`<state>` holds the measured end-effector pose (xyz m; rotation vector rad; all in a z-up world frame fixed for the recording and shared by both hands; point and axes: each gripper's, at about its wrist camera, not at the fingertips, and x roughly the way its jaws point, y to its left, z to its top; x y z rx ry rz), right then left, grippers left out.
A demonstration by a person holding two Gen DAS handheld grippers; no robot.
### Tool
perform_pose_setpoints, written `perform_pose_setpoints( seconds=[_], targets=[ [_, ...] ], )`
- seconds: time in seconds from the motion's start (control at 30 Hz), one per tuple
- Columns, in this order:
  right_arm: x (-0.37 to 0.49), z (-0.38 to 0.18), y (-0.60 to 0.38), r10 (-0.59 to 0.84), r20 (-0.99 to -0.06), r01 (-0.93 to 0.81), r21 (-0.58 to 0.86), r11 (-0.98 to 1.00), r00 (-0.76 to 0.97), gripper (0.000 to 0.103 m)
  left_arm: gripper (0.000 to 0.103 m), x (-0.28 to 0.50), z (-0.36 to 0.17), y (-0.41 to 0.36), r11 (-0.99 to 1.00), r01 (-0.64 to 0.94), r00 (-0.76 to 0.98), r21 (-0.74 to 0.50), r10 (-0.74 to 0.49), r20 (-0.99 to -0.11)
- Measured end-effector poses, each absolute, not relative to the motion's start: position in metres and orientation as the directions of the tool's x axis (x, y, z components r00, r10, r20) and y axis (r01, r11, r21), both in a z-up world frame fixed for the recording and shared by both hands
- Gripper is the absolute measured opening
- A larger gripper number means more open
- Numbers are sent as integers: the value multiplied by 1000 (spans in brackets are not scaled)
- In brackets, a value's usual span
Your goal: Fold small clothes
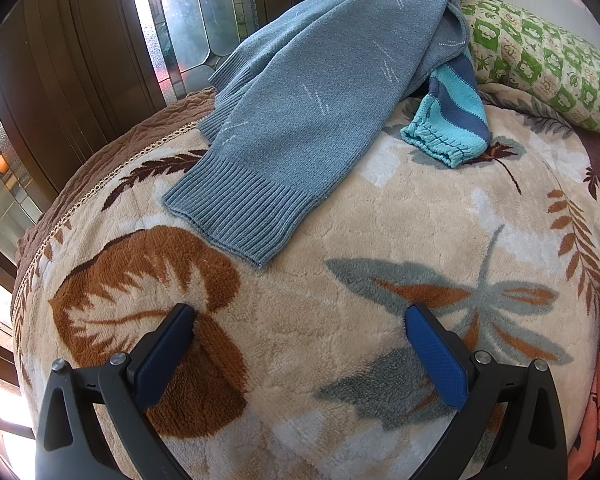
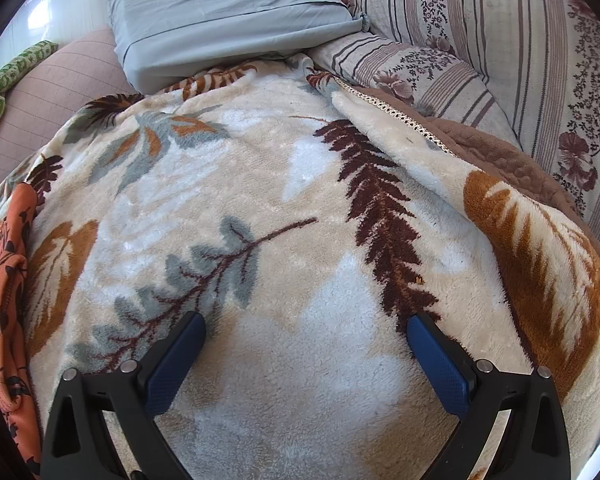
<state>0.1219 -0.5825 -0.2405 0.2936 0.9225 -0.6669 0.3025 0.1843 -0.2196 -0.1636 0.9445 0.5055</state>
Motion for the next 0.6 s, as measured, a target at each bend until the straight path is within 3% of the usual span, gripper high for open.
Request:
perform_pose_setpoints(
  seconds=[0.6],
  targets=[
    [122,-240,-583,-403,-812,644,-44,764,423,102,103,302,-220,185,873,-481,482,82,342,-807]
  ],
)
